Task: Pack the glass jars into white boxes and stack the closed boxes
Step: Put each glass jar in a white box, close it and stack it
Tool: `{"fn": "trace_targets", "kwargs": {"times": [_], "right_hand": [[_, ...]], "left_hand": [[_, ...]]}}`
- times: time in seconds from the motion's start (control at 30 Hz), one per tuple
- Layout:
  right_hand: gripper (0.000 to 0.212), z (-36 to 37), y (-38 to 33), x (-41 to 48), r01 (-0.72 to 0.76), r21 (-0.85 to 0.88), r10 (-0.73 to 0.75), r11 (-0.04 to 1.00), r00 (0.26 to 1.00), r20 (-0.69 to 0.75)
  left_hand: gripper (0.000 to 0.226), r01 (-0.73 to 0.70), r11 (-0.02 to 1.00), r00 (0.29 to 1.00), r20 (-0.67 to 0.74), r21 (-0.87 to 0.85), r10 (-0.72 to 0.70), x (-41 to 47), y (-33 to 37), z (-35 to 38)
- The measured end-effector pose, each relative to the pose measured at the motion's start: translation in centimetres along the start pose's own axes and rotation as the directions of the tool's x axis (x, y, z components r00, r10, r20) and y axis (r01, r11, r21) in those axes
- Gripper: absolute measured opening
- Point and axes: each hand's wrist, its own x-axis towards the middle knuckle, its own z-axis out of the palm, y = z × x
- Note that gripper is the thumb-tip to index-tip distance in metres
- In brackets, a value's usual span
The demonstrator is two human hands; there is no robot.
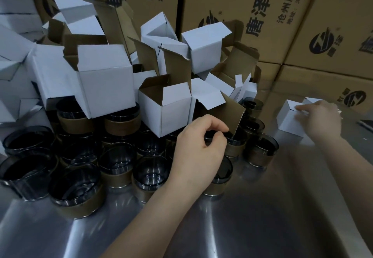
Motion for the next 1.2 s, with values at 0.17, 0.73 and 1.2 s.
{"fn": "trace_targets", "kwargs": {"times": [0.17, 0.73, 1.2], "right_hand": [[0.039, 0.7, 0.4, 1.8, -0.072, -0.247, 0.113, 0.966, 0.981, 0.155], [0.029, -4.4, -8.1, -1.6, -0.015, 0.627, 0.031, 0.779, 0.999, -0.015], [0.037, -6.2, -15.9, -8.7, 0.053, 0.702, -0.136, 0.71, 0.989, 0.064]], "left_hand": [[0.023, -0.013, 0.999, 1.0, 0.005, 0.037, 0.013, 0.0, -0.1, 0.1], [0.023, -0.045, 0.994, 0.999, 0.02, 0.095, 0.043, -0.2, -0.3, 0.1], [0.022, -0.147, 0.974, 0.981, -0.1, 0.175, 0.166, 0.0, -0.2, -0.4]]}}
